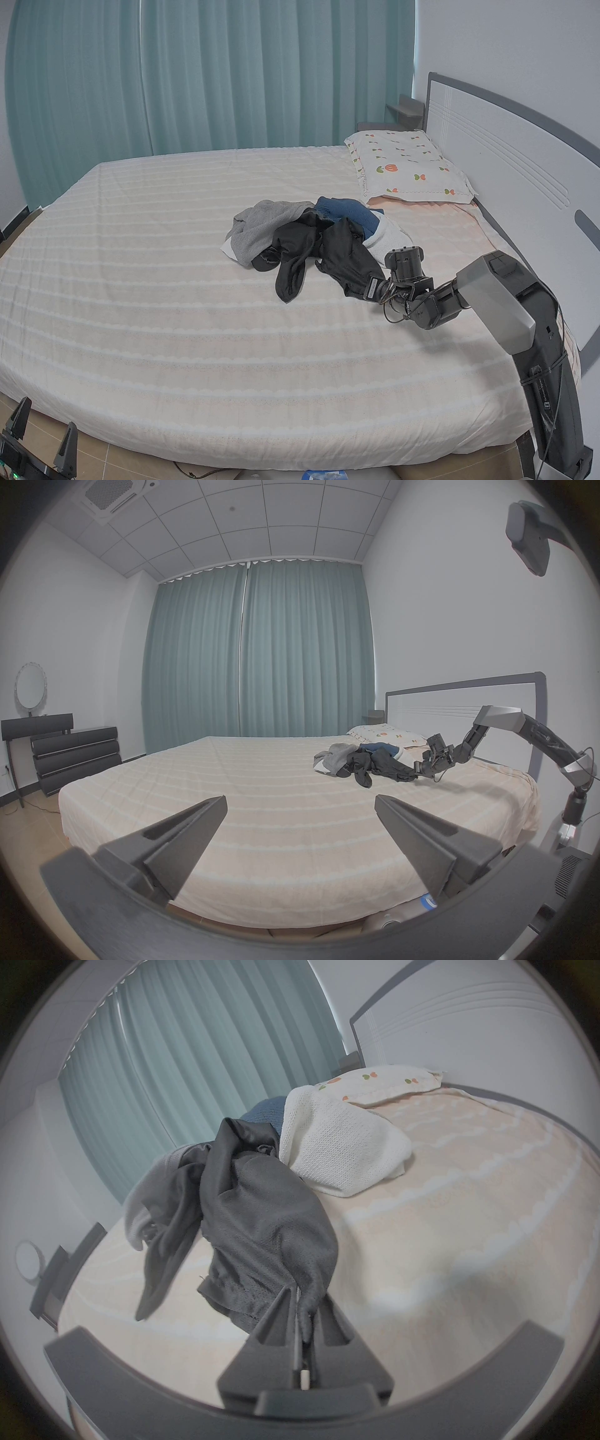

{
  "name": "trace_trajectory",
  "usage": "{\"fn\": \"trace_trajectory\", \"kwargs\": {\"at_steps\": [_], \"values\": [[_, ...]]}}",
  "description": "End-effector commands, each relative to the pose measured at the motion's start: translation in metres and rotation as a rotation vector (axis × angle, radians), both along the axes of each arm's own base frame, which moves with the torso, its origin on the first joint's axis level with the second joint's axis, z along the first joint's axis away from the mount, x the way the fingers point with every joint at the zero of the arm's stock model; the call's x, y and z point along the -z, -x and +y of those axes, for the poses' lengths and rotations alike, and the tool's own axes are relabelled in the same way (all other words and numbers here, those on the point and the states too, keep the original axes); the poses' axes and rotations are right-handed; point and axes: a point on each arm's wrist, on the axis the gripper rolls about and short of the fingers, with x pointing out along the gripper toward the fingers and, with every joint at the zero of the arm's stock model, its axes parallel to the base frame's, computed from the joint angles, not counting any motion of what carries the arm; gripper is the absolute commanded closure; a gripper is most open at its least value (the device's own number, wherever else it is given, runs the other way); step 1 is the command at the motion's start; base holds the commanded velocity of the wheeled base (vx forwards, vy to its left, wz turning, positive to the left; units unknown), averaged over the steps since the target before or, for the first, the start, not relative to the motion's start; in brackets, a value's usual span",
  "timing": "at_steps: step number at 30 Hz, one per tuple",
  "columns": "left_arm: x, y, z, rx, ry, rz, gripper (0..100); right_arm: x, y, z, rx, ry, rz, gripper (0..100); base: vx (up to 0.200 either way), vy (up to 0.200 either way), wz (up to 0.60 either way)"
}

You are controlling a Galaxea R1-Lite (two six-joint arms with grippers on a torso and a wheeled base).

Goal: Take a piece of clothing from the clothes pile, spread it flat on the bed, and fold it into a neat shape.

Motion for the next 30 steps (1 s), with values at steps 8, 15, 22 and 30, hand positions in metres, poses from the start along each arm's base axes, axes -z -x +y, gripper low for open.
{"fn": "trace_trajectory", "kwargs": {"at_steps": [8, 15, 22, 30], "values": [[0.004, 0.0, 0.0, -0.012, 0.05, -0.003, 0, -0.104, 0.141, -0.036, -0.101, -0.394, 0.062, 100, 0.0, 0.0, 0.0], [0.004, 0.0, 0.0, -0.004, 0.036, -0.006, 0, -0.16, 0.233, -0.043, -0.357, -0.547, 0.009, 100, 0.0, 0.0, 0.0], [0.005, 0.0, 0.0, -0.009, -0.011, -0.003, 0, -0.198, 0.275, -0.042, -0.478, -0.585, -0.078, 100, 0.0, 0.0, 0.0], [-0.121, -0.005, 0.0, 0.072, 0.199, -0.163, 0, -0.196, 0.269, -0.043, -0.459, -0.575, -0.073, 100, 0.0, 0.0, 0.0]]}}
